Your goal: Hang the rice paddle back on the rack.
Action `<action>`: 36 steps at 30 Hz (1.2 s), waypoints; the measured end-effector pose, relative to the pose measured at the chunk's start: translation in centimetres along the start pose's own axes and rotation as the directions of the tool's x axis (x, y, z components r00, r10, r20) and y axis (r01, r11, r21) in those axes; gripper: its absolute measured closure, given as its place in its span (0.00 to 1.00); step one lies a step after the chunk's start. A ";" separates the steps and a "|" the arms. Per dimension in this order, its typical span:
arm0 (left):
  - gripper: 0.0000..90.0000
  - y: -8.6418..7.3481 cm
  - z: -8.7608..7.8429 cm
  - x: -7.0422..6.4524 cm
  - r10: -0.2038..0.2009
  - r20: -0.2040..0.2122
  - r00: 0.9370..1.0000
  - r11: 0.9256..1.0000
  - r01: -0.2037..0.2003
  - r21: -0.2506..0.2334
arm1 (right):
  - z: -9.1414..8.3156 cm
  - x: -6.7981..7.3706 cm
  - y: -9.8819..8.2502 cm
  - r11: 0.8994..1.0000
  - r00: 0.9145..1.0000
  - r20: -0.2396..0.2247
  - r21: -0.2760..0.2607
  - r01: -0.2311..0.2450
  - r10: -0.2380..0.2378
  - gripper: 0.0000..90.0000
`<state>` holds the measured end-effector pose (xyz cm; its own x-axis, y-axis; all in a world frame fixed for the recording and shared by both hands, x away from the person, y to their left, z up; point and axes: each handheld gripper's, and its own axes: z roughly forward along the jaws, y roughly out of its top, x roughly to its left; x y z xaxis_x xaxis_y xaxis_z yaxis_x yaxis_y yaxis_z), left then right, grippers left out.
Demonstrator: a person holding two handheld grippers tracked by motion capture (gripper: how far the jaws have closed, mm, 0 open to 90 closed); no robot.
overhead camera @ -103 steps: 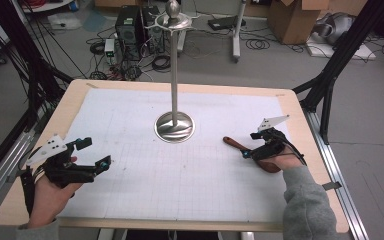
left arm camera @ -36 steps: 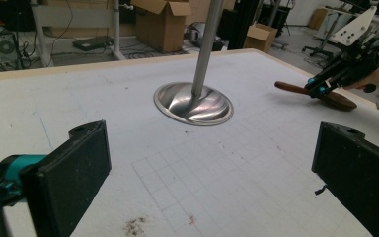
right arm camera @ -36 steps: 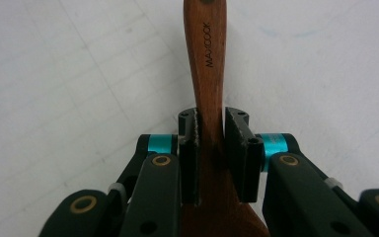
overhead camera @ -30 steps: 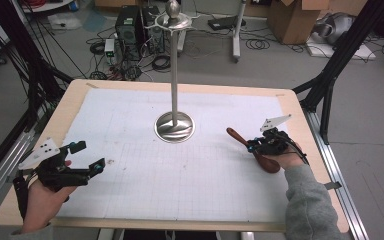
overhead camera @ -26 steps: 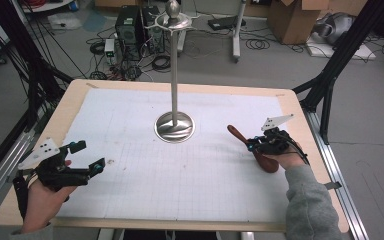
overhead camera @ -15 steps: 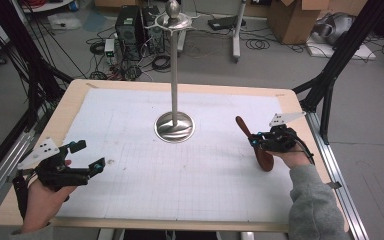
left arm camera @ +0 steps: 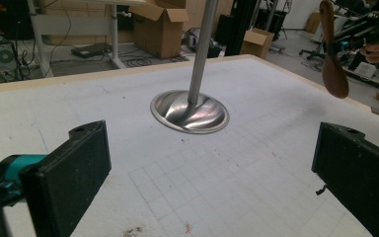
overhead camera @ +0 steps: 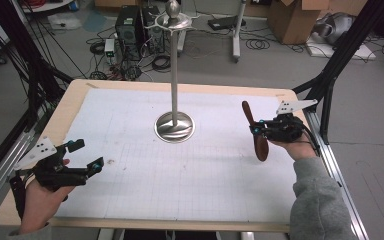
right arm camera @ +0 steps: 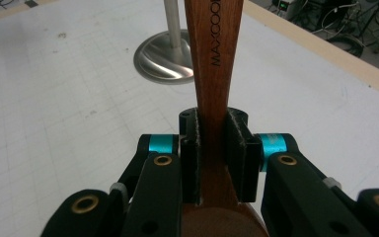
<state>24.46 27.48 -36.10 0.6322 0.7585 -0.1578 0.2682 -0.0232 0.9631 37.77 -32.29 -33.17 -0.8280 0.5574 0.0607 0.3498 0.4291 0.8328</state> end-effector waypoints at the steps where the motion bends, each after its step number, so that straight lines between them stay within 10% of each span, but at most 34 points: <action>1: 0.02 0.0 0.0 0.0 0.000 0.000 1.000 1.000 0.000 0.000 | 0.0 0.0 0.0 1.000 1.000 0.000 0.000 0.000 0.000 0.87; 36: 0.02 -0.5 -1.0 1.4 -0.037 -0.025 0.999 0.999 0.036 -0.015 | -1.6 1.3 8.5 0.986 1.000 -0.029 -0.170 -0.001 -0.004 0.86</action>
<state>24.49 29.27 -36.61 0.6040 0.7746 -0.1875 0.2801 0.0140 0.9599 38.93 -29.02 -25.18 -0.8417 0.5349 0.0734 0.2714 0.3017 0.9140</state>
